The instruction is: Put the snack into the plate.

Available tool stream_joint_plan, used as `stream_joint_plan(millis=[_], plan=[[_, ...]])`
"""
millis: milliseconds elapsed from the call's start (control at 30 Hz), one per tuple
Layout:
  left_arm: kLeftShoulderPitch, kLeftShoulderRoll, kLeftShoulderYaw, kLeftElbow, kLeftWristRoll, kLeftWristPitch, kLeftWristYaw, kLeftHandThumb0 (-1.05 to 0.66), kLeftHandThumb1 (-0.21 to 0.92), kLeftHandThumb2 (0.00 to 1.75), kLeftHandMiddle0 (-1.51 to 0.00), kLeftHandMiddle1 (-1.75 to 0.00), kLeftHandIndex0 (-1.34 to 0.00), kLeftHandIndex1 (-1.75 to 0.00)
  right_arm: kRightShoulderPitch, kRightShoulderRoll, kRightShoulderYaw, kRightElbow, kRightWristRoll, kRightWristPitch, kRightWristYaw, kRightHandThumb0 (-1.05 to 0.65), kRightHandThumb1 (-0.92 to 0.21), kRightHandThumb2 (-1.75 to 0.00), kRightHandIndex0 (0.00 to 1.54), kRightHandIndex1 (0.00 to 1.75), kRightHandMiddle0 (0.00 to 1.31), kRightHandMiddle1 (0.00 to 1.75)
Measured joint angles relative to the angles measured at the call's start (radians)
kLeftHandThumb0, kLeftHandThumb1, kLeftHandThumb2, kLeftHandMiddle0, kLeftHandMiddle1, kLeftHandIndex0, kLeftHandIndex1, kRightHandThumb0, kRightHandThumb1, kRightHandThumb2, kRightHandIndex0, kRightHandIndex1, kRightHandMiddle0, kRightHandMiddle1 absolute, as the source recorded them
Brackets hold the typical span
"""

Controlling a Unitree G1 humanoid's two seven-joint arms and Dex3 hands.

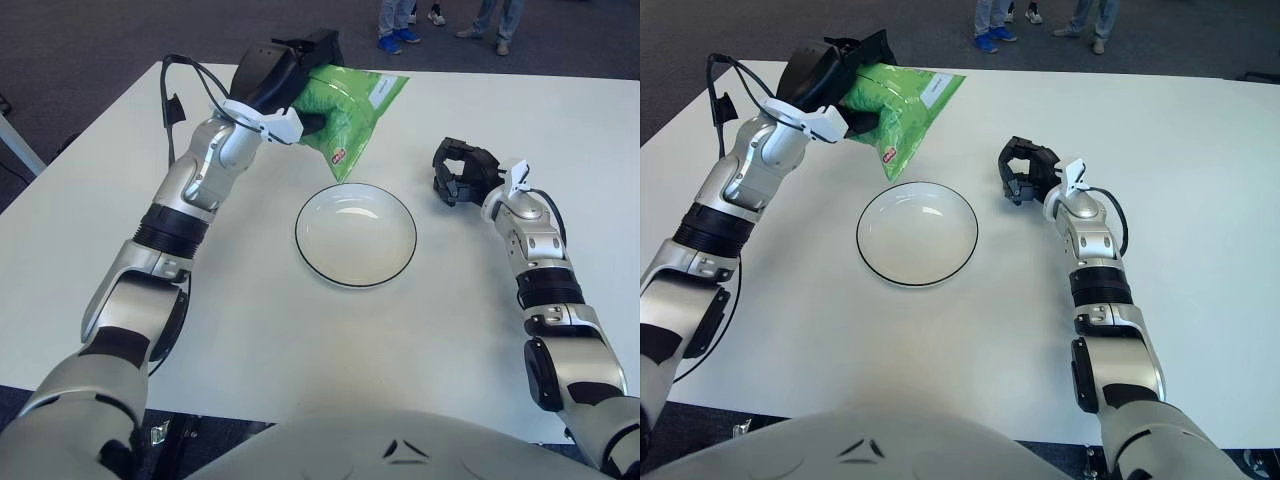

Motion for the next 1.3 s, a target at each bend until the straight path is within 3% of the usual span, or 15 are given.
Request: stream_joint_plan(millis=[467, 1300], plan=[[0.060, -0.046, -0.006, -0.159, -0.025, 0.043, -0.144, -0.55, 0.13, 1.54, -1.29, -1.75, -0.76, -1.75, -0.008, 0.000, 0.001, 0.011, 0.000, -0.001, 0.002, -0.44, -0.45, -1.15, 1.27, 1.75, 0.51, 1.75], [0.146, -0.087, -0.046, -0.197, -0.100, -0.020, -0.294, -0.52, 0.19, 1.47, -1.27, -1.75, -0.71, -1.75, -0.001, -0.002, 0.004, 0.006, -0.003, -0.009, -0.001, -0.44, -0.45, -1.15, 1.25, 1.75, 0.51, 1.75]])
